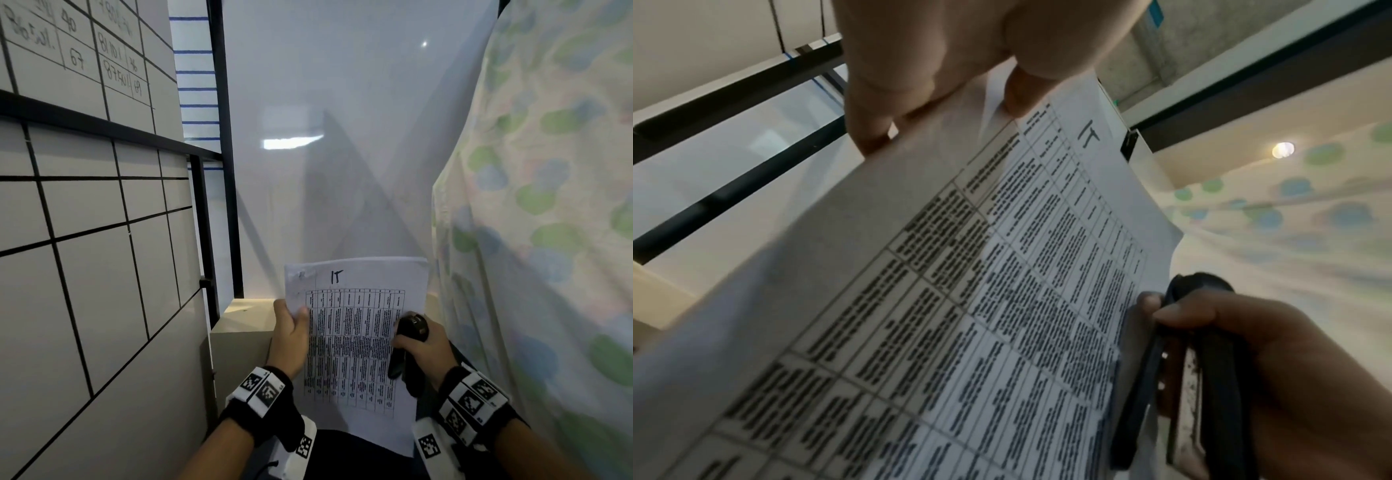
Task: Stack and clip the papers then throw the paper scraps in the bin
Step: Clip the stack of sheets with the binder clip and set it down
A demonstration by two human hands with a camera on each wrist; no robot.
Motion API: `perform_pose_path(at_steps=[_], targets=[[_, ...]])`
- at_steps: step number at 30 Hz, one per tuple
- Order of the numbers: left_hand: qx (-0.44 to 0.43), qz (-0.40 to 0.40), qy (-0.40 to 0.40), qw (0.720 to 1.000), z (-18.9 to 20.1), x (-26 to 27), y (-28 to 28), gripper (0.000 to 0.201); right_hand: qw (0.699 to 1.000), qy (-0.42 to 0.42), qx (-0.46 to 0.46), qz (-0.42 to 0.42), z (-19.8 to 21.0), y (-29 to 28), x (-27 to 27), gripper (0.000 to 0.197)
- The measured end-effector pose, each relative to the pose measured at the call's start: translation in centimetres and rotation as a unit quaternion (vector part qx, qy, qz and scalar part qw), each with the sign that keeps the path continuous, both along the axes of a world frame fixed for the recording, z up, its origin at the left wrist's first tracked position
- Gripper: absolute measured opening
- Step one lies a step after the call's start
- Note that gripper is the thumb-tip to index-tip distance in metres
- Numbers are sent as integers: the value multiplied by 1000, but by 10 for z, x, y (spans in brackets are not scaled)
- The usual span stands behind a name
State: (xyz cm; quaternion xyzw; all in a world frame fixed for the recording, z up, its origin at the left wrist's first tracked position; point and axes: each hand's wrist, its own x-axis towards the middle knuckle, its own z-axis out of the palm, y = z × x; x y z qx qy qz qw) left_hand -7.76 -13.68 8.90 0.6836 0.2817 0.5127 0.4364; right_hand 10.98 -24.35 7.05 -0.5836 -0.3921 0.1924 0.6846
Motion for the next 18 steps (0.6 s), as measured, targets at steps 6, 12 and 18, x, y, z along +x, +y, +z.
perform_pose_path(at_steps=[6, 12, 18], targets=[[1, -14, 48, 999, -5, 5, 2, 9, 999, -9, -40, -8, -7, 2, 2, 21], [-10, -4, 37, 999, -5, 4, 6, 9, 999, -15, -32, -35, -5, 4, 3, 17], [1, 0, 31, 1000, 13, 3, 9, 17, 997, -35, -50, -48, -6, 2, 4, 21]])
